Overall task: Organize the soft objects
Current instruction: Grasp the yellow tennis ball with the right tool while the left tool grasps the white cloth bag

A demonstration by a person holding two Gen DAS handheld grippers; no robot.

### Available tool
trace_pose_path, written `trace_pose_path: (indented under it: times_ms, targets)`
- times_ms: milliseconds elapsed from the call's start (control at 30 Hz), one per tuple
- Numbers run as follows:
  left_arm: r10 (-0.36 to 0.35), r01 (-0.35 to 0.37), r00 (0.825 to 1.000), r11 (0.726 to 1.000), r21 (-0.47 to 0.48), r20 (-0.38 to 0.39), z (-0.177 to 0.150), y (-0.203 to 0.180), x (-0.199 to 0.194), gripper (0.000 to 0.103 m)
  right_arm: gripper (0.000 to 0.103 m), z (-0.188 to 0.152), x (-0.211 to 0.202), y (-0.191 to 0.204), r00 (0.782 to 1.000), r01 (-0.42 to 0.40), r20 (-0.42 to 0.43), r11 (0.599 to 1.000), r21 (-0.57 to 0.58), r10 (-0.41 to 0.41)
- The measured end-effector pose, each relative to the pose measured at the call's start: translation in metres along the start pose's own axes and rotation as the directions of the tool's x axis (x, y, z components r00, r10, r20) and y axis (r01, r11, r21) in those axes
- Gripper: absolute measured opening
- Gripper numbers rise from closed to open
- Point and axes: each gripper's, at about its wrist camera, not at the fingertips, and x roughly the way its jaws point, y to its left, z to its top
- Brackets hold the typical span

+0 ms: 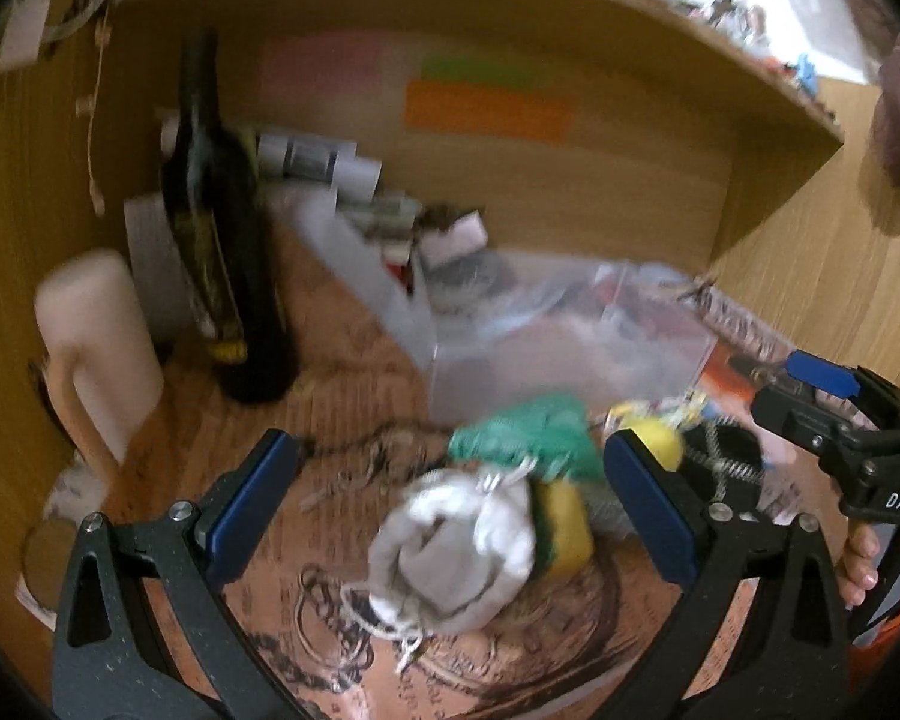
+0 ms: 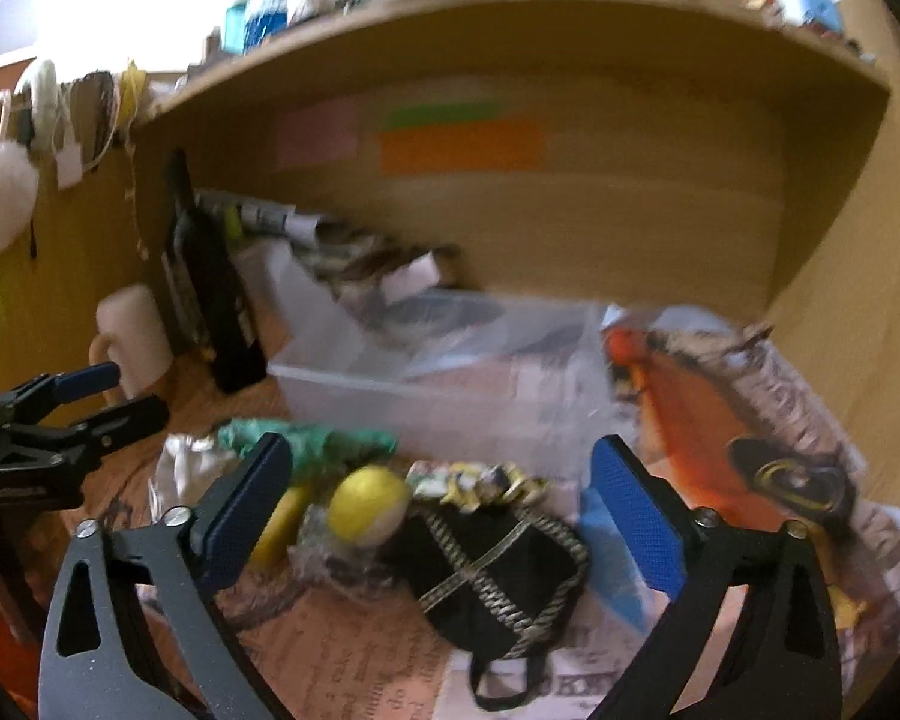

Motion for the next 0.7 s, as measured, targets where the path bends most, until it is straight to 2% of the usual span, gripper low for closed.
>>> trace_pose_path:
  times_ms: [100,233,367,433,533,567,600,633,700]
  targets:
    - [-0.002,0.001,0.997,1.0,-0.013,-0.072,-0.013,0.004,0.016,0.103,0.085,-0.007,0.017,0.004,0.997,-0.032,-0.064,0.999,0.016,0.033]
    - [-0.007,0.004,0.989,1.0,-0.017,-0.144,-0.026,0.004,0.033,0.103,0.073,-0.018,0.035,0.006,0.983,-0.102,-0.149,0.993,0.063,0.11]
    - [-0.032,0.026,0.985,0.999,-0.039,-0.17,-0.033,0.007,0.043,0.101,0.063,-0.025,0.051,0.009,0.968,-0.131,-0.203,0.987,0.088,0.147]
    - [-0.048,0.041,0.983,0.998,-0.045,-0.178,-0.034,0.008,0.044,0.083,0.061,-0.026,0.058,0.008,0.962,-0.141,-0.219,0.985,0.101,0.16]
    - [-0.07,0.061,0.982,0.997,-0.053,-0.178,-0.034,0.009,0.044,0.073,0.059,-0.025,0.067,0.009,0.961,-0.137,-0.227,0.986,0.098,0.156]
    - [-0.074,0.066,0.982,0.996,-0.054,-0.172,-0.034,0.009,0.044,0.07,0.057,-0.025,0.069,0.009,0.962,-0.133,-0.227,0.987,0.092,0.151]
    - [-0.078,0.07,0.982,0.996,-0.052,-0.17,-0.033,0.009,0.044,0.061,0.054,-0.024,0.071,0.01,0.963,-0.127,-0.228,0.988,0.084,0.143]
    - [-0.079,0.072,0.983,0.996,-0.05,-0.168,-0.033,0.009,0.043,0.052,0.046,-0.023,0.073,0.011,0.964,-0.118,-0.231,0.99,0.076,0.133]
    - [-0.082,0.075,0.983,0.996,-0.051,-0.165,-0.031,0.011,0.041,0.043,0.039,-0.022,0.076,0.012,0.961,-0.125,-0.238,0.989,0.077,0.14]
